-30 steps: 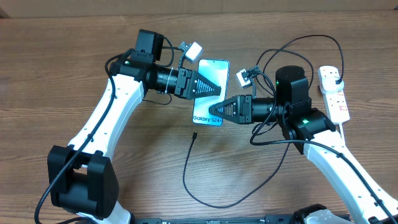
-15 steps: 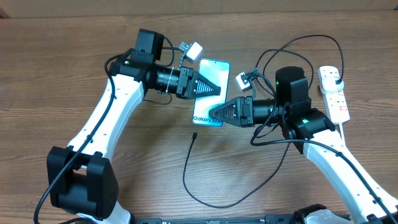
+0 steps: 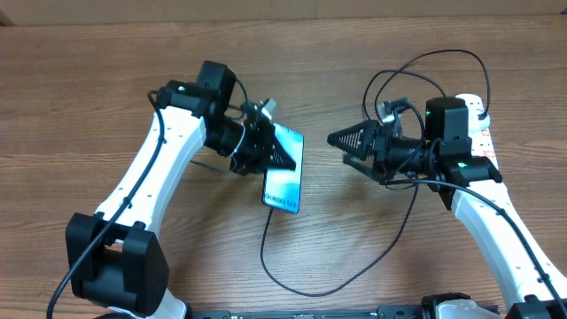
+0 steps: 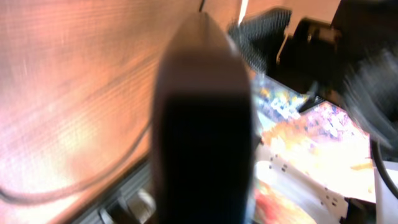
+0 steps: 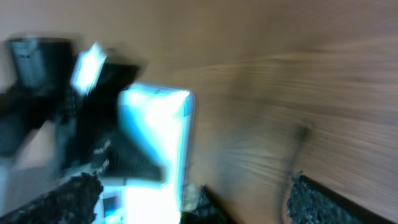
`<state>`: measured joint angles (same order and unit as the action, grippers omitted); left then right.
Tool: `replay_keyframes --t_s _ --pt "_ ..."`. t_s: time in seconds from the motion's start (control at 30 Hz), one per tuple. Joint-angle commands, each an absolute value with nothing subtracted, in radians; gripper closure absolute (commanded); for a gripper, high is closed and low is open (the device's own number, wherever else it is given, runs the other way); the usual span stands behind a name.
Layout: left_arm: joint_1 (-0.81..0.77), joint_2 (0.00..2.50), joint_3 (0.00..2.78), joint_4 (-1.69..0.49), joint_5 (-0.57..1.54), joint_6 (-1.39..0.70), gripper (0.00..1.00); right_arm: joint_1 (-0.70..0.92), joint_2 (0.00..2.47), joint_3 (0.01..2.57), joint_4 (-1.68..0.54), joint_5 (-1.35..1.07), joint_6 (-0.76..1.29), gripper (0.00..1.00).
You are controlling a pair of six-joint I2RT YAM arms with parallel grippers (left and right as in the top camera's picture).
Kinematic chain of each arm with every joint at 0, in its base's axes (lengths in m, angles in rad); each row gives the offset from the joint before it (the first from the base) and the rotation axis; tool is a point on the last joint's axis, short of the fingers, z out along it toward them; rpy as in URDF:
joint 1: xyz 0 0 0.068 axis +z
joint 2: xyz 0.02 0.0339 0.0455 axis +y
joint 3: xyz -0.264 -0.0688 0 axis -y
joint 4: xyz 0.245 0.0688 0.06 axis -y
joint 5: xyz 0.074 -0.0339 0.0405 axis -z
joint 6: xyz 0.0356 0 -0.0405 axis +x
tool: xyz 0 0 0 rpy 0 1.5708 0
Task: Plug charger to phone and switch on socket
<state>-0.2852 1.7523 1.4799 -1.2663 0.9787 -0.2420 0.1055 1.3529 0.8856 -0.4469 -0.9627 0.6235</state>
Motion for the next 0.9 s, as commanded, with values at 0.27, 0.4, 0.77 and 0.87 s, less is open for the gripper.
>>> replay_keyframes --t_s 0.27,0.4,0.77,0.87 --pt "-0.399 1.713 1.508 -1.557 1.012 -0.368 0.96 0.105 1.352 0.884 -0.807 -0.262 0.567 0.0" --pt "-0.417 1.713 1.508 -1.574 1.076 -0.367 0.96 0.105 1.352 0.884 -0.818 -0.263 0.567 0.0" --pt "-0.426 1.713 1.508 -1.573 1.092 -0.462 0.96 0.105 1.352 0.884 -0.818 -0.262 0.567 0.0" --pt "-0.426 1.713 1.508 -1.574 1.125 -0.498 0.96 0.105 1.352 0.884 -0.818 -0.262 0.567 0.0"
